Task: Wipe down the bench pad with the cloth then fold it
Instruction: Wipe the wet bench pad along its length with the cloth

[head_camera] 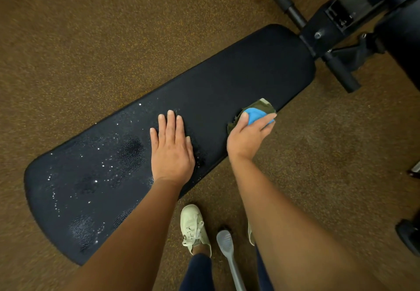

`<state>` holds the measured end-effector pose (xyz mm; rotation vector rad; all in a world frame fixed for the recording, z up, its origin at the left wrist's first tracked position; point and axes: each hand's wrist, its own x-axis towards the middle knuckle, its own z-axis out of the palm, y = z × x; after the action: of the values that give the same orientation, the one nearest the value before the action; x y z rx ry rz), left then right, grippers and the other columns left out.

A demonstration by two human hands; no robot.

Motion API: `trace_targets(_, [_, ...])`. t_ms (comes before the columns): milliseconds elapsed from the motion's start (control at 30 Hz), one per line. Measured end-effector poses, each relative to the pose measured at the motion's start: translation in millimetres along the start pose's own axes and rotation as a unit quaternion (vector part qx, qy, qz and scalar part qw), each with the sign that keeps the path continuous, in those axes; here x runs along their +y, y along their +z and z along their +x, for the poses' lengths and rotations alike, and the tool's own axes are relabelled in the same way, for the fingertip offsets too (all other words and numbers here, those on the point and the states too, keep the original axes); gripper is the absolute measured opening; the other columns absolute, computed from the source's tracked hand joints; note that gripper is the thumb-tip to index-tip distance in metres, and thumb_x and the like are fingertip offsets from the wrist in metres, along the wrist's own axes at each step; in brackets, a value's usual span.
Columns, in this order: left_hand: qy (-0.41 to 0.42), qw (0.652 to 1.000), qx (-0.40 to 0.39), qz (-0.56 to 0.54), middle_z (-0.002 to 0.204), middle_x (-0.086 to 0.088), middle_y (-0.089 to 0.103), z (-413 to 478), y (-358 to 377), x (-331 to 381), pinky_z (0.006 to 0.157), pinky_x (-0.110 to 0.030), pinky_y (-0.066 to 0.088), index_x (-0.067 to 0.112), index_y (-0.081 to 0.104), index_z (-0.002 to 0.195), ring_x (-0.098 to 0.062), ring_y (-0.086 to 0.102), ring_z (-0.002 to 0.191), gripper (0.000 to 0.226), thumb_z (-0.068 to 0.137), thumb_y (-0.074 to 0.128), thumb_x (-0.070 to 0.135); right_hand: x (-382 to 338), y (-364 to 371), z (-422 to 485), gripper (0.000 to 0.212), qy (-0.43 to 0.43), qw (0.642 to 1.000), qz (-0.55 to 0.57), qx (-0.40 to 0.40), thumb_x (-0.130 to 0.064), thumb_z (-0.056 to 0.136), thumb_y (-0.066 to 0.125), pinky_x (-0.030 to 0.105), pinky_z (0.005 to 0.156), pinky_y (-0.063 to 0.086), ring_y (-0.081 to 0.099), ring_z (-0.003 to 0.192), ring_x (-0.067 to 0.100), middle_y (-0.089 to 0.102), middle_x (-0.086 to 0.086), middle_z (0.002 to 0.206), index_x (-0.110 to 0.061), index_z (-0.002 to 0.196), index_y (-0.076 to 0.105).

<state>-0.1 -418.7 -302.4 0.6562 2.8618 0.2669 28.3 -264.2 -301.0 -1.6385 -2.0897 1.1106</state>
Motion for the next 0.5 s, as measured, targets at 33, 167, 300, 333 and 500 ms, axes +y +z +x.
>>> trace_targets(33, [0.000,1.000,0.001,0.001,0.160,-0.012,0.008,-0.2,0.0,0.3,0.119,-0.049,0.004,0.007,0.017,0.151,-0.029,-0.001,0.148,0.057,0.101,0.017,0.033,0.0,0.3,-7.0,0.074,-0.004,1.000,0.002,0.000,-0.036,0.100,0.038,0.035,0.108,0.031,0.018,0.140,0.038,0.008,0.027,0.154,0.001,0.149,-0.003])
trace_targets(167, [-0.006,1.000,-0.004,0.003,0.160,-0.012,0.009,0.6,-0.2,1.9,0.119,-0.048,0.005,0.007,0.018,0.151,-0.028,-0.001,0.148,0.058,0.100,0.015,0.034,9.2,8.5,-53.6,0.075,0.008,0.999,0.032,-0.030,-0.037,0.099,0.040,0.020,0.087,0.039,0.042,0.125,0.032,0.023,0.022,0.149,-0.004,0.150,-0.005])
trace_targets(300, [-0.004,1.000,-0.004,0.007,0.160,-0.012,0.008,1.0,-0.6,0.9,0.119,-0.049,0.006,0.006,0.017,0.151,-0.028,-0.001,0.148,0.058,0.101,0.015,0.034,0.8,5.7,-31.1,0.072,0.077,0.992,0.095,-0.004,-0.031,0.100,0.041,-0.006,0.075,0.028,0.044,0.122,0.027,0.030,0.021,0.146,-0.001,0.150,-0.002])
trace_targets(333, [-0.002,1.000,-0.005,0.008,0.160,-0.012,0.007,0.6,-0.2,0.8,0.119,-0.049,0.005,0.006,0.017,0.151,-0.028,-0.002,0.148,0.057,0.101,0.015,0.034,-0.9,3.5,-16.4,0.070,0.094,0.990,0.106,0.016,-0.030,0.101,0.040,-0.006,0.077,0.025,0.043,0.126,0.029,0.031,0.022,0.147,0.000,0.150,0.001])
trace_targets(500, [-0.001,1.000,-0.001,0.015,0.160,-0.012,0.009,0.0,1.3,0.7,0.119,-0.050,0.006,0.006,0.018,0.151,-0.029,0.000,0.148,0.057,0.101,0.015,0.033,0.2,-1.8,2.6,0.064,0.095,0.985,0.136,0.036,-0.035,0.100,0.039,0.005,0.077,0.036,0.055,0.114,0.027,0.048,0.017,0.136,-0.006,0.151,0.011])
